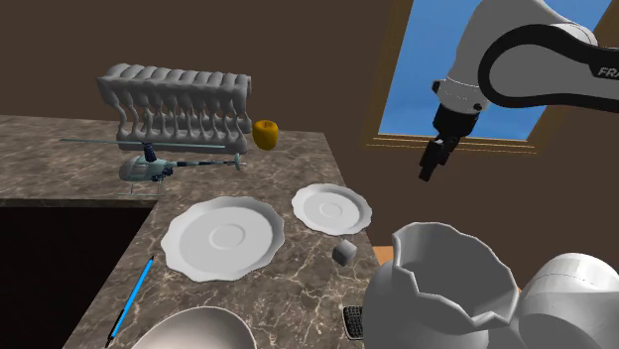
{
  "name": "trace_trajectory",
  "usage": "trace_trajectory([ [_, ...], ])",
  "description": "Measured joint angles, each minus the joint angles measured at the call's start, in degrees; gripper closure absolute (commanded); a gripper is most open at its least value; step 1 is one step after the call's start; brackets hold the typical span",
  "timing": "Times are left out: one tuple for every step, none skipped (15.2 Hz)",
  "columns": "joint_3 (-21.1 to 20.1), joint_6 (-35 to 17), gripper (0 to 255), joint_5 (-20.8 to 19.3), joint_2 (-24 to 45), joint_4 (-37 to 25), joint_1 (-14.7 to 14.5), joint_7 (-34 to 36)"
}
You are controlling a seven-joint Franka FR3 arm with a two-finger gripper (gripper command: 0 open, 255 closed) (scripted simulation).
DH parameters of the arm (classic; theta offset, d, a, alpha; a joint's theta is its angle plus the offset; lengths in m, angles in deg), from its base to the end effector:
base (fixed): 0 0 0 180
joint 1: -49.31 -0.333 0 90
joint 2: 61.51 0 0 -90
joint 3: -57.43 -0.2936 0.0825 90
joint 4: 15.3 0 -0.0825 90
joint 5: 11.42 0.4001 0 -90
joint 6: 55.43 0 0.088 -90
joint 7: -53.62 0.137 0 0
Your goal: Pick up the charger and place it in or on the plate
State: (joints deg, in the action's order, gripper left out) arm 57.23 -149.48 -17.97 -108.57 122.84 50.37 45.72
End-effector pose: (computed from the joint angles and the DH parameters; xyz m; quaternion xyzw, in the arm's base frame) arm 0.3376 -0.0198 0.5370 0.9960 0.0633 0.0213 0.0602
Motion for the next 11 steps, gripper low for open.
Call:
trace_trajectory([
  [0.00, 0.00, 0, 0.00, 0.00, 0.00, 0.00, 0.00],
  [-0.23, -0.68, 0, 0.25, 0.16, 0.61, -0.13, 0.37],
  [-1.03, -1.48, 0, 0.90, 0.58, 1.17, -0.50, 1.32],
  [-1.77, -2.34, 0, 1.58, 0.59, 2.21, -0.88, 2.27],
  [-2.69, -3.37, 0, 2.37, 0.84, 3.18, -1.34, 3.39],
  [-3.62, -4.29, 0, 3.17, 1.54, 3.59, -1.79, 4.51],
  [-4.36, -5.92, 0, 3.83, 2.05, 4.89, -2.17, 5.47],
  [-5.07, -7.11, 0, 4.46, 2.94, 5.31, -2.52, 6.35],
  [-5.71, -8.66, 0, 5.01, 4.07, 5.87, -2.82, 7.14],
  [-6.52, -9.85, 0, 5.72, 4.51, 6.73, -3.28, 8.11],
  [-7.35, -11.06, 0, 6.39, 5.40, 7.18, -3.69, 9.09],
])
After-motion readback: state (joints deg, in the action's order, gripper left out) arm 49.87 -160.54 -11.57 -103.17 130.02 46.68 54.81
